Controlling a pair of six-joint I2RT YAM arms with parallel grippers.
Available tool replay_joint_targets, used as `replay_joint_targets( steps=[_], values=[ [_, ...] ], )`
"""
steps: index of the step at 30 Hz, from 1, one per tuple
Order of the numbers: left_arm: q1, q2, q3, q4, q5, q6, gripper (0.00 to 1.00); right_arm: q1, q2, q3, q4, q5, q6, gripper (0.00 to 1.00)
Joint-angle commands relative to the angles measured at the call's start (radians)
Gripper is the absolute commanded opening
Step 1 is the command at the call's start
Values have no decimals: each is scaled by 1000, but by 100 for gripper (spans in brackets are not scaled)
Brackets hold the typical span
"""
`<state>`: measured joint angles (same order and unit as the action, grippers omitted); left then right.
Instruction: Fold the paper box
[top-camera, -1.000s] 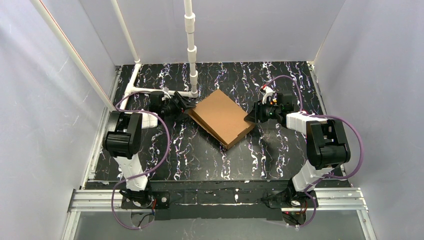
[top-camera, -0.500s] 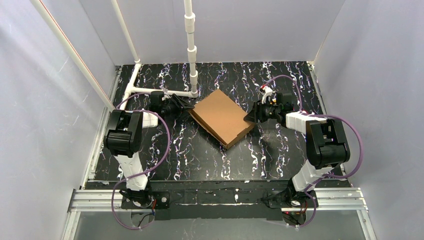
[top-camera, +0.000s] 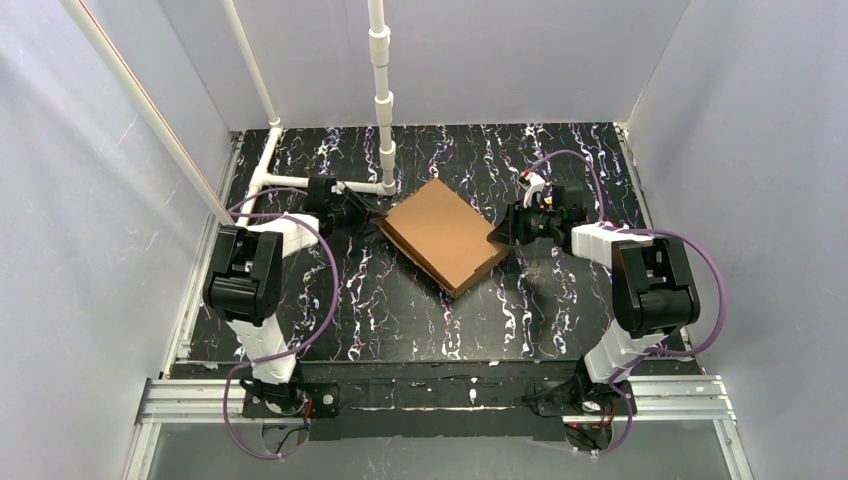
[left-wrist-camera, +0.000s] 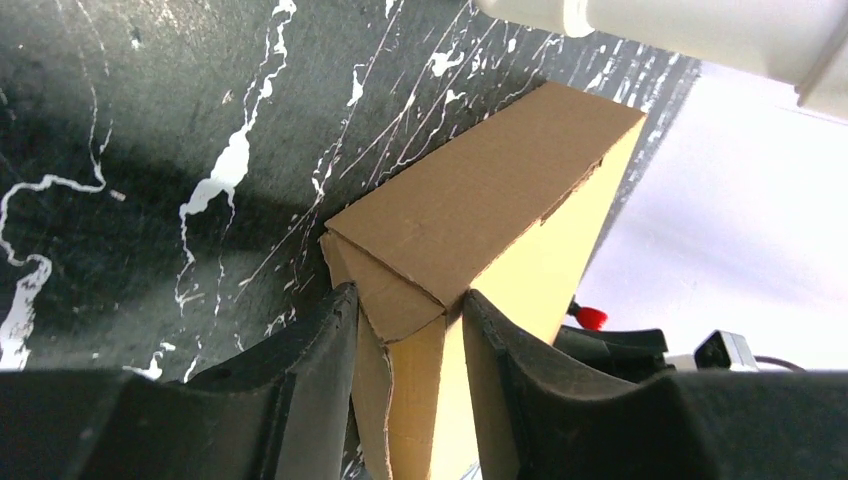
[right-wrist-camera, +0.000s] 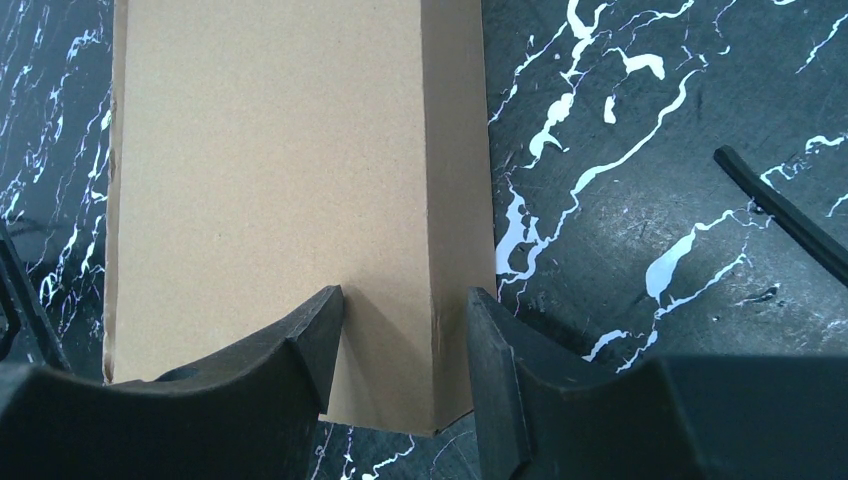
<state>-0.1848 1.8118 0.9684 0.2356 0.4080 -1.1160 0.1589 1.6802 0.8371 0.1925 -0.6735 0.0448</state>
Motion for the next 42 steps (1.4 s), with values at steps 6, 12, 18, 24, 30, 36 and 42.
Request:
replay_joint_targets(
  steps=[6, 12, 18, 24, 30, 36, 42],
  values=[
    [-46, -39, 143, -323, -52, -3, 16, 24, 52, -12, -103, 89, -69, 55],
    [-66, -5, 231, -401, -52, 26, 4, 24, 55, -12, -103, 89, -71, 55],
    [-75, 5, 239, -432, -64, 27, 0, 25, 56, -10, -107, 91, -72, 55],
    [-76, -33, 208, -388, -55, 35, 10, 25, 56, -9, -109, 91, -77, 55],
    [-74, -156, 140, -302, -26, 222, 56, 25, 52, -2, -123, 88, -94, 55],
    [-69, -376, -40, -176, -70, 365, 68, 24, 14, 28, -170, 52, -164, 73],
    [-53, -572, -263, -165, -210, 439, 67, 24, -115, 81, -254, 61, -304, 97]
  ],
)
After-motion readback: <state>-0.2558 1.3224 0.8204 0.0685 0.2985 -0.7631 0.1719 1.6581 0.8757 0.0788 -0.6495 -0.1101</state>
